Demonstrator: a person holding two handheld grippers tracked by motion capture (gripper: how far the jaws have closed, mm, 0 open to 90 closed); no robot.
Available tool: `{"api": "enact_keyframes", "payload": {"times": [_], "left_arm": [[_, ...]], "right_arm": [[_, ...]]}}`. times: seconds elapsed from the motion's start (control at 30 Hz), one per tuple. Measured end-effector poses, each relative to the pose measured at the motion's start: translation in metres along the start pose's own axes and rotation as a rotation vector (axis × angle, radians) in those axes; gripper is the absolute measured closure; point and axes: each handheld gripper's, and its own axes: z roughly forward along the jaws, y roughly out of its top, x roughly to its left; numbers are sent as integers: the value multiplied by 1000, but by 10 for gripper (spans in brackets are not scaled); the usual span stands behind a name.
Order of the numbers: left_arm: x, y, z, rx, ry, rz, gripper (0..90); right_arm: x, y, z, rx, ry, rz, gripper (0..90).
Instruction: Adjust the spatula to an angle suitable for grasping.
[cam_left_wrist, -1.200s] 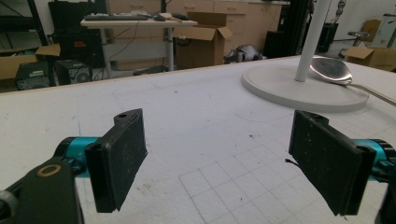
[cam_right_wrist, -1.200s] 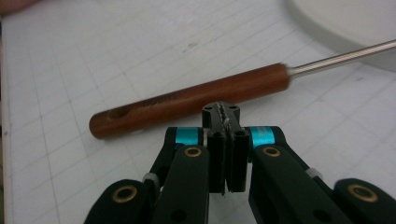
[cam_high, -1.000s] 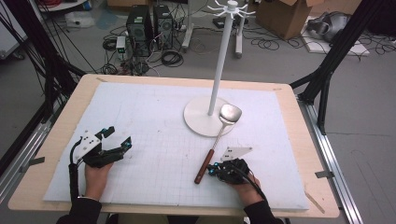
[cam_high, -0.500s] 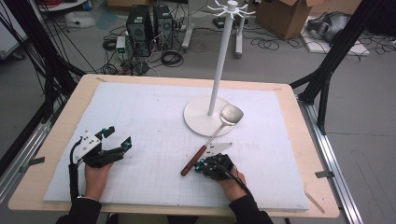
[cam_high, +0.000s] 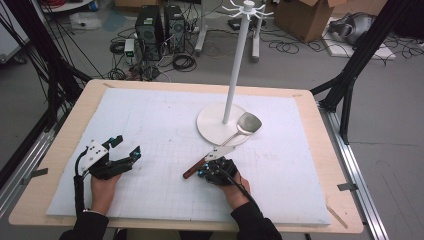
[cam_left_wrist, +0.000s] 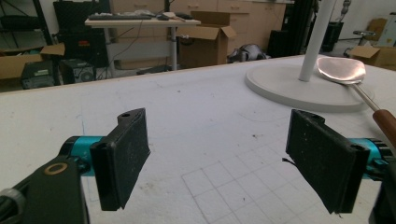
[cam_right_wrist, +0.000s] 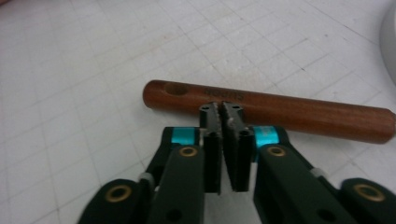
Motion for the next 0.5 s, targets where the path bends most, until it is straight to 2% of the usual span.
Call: {"api": "enact_keyframes", "payload": {"times": [0.03,0.07,0.1,0.13,0.17,0.2,0.23,0.27,0.3,0.33,0.37,0.43,0.47,0.5], "left_arm": [[0,0,1,2,3,0,232],[0,2,2,26,-6,-15,245],[0,2,2,26,-6,-15,250],[1,3,3,42,-34,-51,250],[0,4,5,56,-59,-73,257],[-1,7,7,76,-82,-79,278],[-3,9,9,87,-102,-89,289],[-7,14,15,120,-150,-103,288],[-7,14,15,120,-150,-103,285],[-15,19,22,159,-191,-101,274],[-15,19,22,159,-191,-101,264],[-25,25,31,184,-229,-81,258],[-36,30,40,207,-266,-75,246],[-36,30,40,207,-266,-75,241]], "right_arm": [[-1,0,-4,-9,-6,1,800],[-2,-2,-11,-23,-17,6,769],[-5,-5,-19,-43,-29,12,709],[-5,-5,-19,-43,-29,12,709],[-8,-9,-27,-60,-49,29,624],[-12,-14,-35,-80,-78,43,539],[-20,-25,-51,-105,-137,68,422],[-24,-32,-58,-110,-168,75,364],[-28,-38,-65,-118,-198,78,304],[-32,-45,-72,-126,-229,87,262],[-36,-51,-78,-135,-253,91,236],[-41,-64,-91,-156,-314,105,190],[-43,-70,-97,-165,-335,109,190],[-43,-70,-97,-165,-335,109,190]]}}
